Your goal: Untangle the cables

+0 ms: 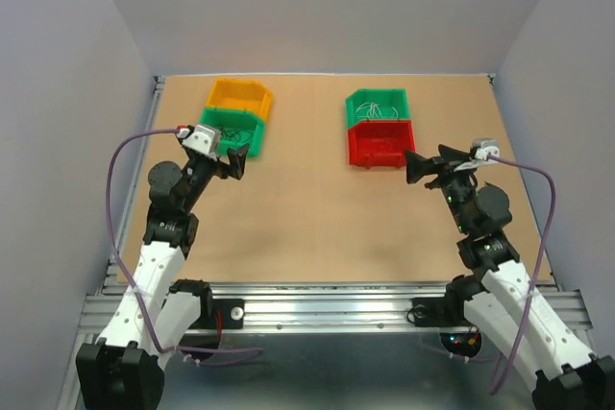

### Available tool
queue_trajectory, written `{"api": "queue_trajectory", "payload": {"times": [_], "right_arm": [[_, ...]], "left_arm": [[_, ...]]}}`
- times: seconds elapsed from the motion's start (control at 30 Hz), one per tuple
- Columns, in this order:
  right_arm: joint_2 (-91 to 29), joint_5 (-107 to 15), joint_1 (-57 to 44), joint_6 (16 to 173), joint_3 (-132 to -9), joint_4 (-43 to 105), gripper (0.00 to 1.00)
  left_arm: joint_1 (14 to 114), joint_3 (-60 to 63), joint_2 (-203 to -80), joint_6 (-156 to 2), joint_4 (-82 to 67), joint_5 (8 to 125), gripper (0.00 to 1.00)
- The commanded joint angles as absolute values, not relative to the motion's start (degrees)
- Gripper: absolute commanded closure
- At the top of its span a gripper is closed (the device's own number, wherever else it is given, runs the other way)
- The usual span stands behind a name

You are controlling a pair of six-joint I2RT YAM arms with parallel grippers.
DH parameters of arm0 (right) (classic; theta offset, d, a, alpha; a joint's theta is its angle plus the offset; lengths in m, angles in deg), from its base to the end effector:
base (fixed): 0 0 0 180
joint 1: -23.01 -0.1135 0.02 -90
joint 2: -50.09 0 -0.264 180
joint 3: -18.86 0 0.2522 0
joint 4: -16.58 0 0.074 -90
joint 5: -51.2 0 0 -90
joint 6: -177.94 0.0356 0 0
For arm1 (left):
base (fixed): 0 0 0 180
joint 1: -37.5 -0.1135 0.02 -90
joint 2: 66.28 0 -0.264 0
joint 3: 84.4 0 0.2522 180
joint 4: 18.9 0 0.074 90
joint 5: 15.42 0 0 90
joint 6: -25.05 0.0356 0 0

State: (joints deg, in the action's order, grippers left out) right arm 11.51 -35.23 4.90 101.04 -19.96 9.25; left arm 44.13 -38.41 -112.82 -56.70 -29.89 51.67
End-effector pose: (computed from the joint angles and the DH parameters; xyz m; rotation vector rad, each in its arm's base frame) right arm 0.1664 0.0521 0.2936 -0.0118 1.4512 0.4019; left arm 0.1927 -0.0364 0.3221 0.5072 1.3133 -0.2539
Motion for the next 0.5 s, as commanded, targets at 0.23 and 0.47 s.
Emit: {"api": "queue_trajectory", "payload": {"times": [0.23, 0.47], "right_arm": [[28.2, -31.0, 4.6, 100.6, -16.1, 13.4, 0.0], [28.7, -30.6, 4.6, 100.6, -16.0, 13.7, 0.0]], "left_arm": [[43.9, -49.3, -94.9, -60.0, -44.2, 60.4, 0.01], [43.9, -49.5, -96.3, -59.0, -44.5, 58.8, 0.01]]}}
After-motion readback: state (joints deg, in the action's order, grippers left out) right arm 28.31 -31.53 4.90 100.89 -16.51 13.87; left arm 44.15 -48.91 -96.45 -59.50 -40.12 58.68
